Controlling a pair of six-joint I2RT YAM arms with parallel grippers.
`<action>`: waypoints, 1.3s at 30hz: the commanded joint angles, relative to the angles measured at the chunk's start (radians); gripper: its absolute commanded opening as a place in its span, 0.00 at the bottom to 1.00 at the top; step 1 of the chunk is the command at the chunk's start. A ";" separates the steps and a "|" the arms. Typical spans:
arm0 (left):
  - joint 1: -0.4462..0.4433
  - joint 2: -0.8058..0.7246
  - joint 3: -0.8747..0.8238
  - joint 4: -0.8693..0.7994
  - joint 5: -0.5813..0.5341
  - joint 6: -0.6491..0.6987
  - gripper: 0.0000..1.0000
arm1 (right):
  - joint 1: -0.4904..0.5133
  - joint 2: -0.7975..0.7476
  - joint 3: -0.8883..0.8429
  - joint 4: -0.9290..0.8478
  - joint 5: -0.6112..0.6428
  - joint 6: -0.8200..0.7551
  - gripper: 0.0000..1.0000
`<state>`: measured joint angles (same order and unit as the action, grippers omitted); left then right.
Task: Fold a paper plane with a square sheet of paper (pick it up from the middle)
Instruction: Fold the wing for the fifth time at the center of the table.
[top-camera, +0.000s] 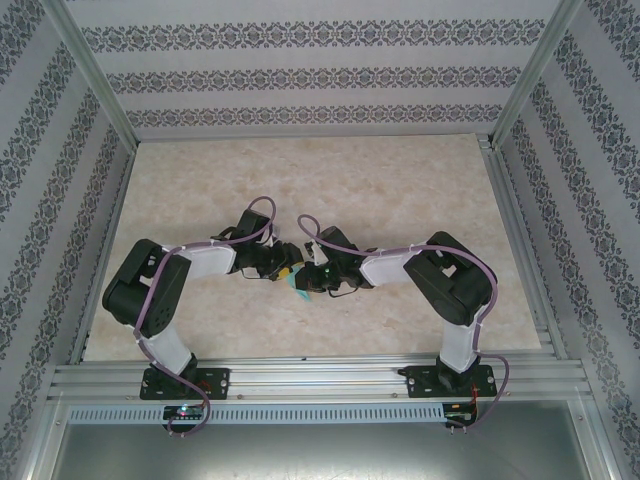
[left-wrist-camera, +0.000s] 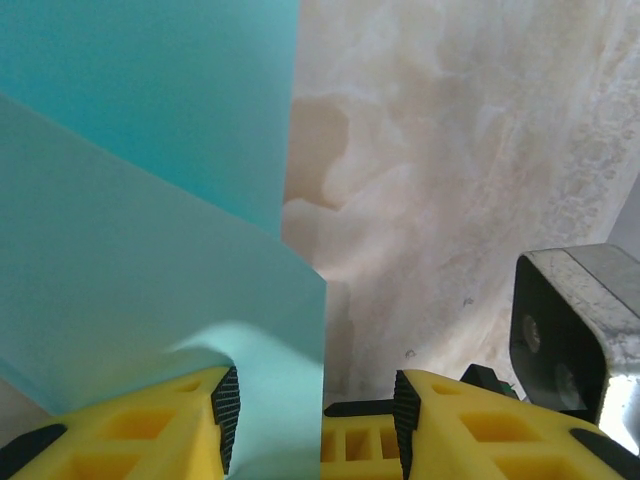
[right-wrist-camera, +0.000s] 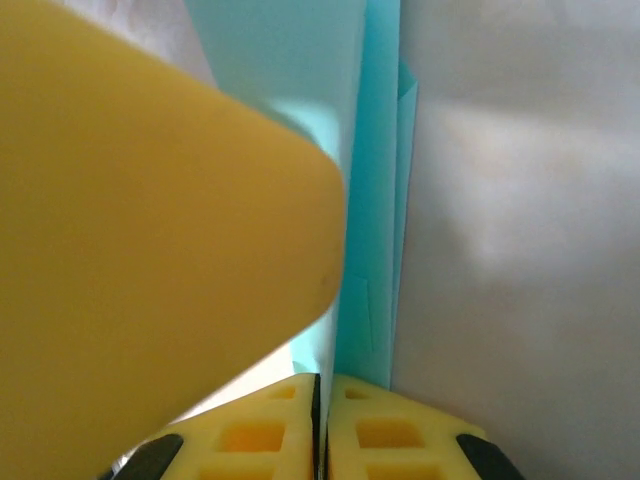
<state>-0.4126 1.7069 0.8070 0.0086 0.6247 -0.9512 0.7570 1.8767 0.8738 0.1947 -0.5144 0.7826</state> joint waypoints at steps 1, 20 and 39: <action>-0.012 0.003 0.030 -0.007 -0.028 0.002 0.48 | 0.007 0.003 -0.028 -0.130 0.066 -0.051 0.12; -0.013 0.009 0.051 -0.010 0.021 0.018 0.54 | 0.039 0.023 0.034 -0.239 0.130 -0.116 0.11; -0.012 0.034 0.030 -0.133 -0.081 0.025 0.48 | 0.044 -0.072 -0.016 -0.188 0.148 -0.089 0.20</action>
<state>-0.4171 1.7496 0.8532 -0.0383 0.6014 -0.9504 0.8024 1.8282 0.9020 0.0544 -0.3859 0.6930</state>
